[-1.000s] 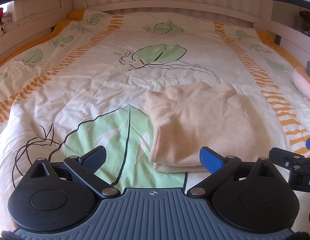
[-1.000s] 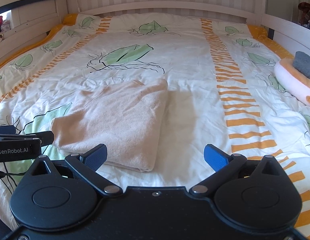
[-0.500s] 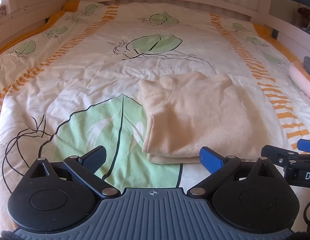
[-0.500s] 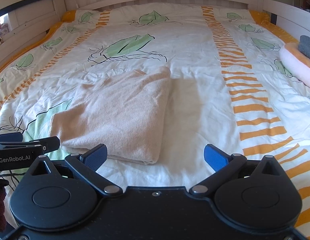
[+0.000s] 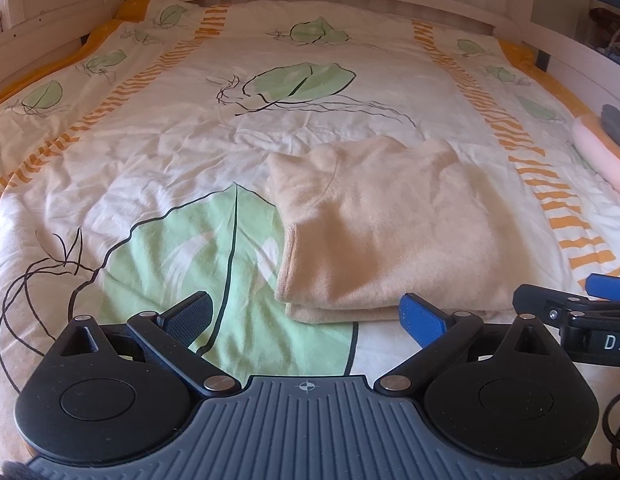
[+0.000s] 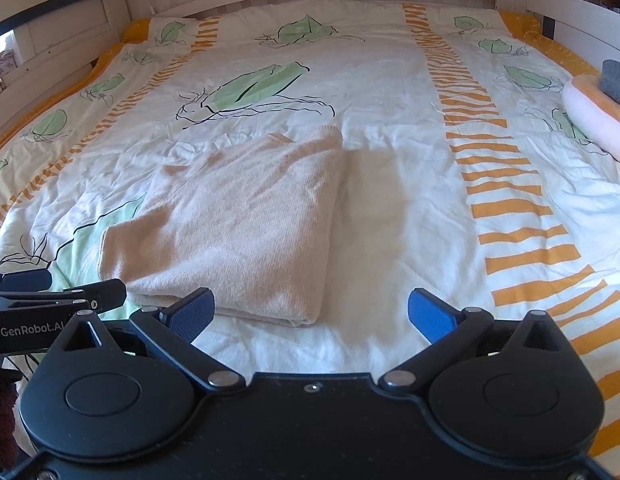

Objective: Fold small clothes

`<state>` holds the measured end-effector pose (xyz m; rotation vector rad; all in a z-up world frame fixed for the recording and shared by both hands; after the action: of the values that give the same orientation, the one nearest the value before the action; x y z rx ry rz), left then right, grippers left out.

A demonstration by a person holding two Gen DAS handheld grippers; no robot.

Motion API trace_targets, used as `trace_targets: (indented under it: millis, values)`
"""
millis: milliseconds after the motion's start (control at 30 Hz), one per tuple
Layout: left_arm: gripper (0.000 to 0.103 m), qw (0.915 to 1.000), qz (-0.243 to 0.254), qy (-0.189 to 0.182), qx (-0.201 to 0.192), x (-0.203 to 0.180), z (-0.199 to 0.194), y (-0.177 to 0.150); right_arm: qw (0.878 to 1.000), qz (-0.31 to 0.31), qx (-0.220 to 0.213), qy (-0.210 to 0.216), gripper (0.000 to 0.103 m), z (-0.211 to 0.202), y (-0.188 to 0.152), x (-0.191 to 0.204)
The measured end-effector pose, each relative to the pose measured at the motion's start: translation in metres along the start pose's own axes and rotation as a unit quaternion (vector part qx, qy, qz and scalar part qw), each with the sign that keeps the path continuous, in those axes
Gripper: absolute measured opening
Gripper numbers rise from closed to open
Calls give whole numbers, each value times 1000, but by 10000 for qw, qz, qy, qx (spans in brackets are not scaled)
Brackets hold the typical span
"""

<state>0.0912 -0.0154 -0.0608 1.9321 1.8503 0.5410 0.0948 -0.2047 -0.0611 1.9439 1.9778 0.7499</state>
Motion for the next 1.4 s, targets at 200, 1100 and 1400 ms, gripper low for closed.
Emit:
trace_targets:
  millis: [200, 1100, 1400]
  values:
    - [101, 10000, 6, -23, 13, -1, 1, 0, 10000, 22, 10, 23, 102, 0, 0, 0]
    - [101, 9999, 52, -91, 61, -6, 3, 0, 9999, 102, 77, 116, 102, 5, -1, 0]
    - [101, 9999, 24, -46, 108, -5, 5, -1, 9998, 131, 106, 139, 102, 6, -2, -1]
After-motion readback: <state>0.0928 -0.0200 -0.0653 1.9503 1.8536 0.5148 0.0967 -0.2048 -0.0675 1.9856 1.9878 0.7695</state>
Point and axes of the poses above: each gripper's, at about its wrist camera, not at the fingertips, and z roughly the way its jaws point, x to its left, y to its top, the point moved 7 cm from there along z, roughly the way its jaws point, and after that the axes turned 10 degrees about x, right-handed, at the moved point
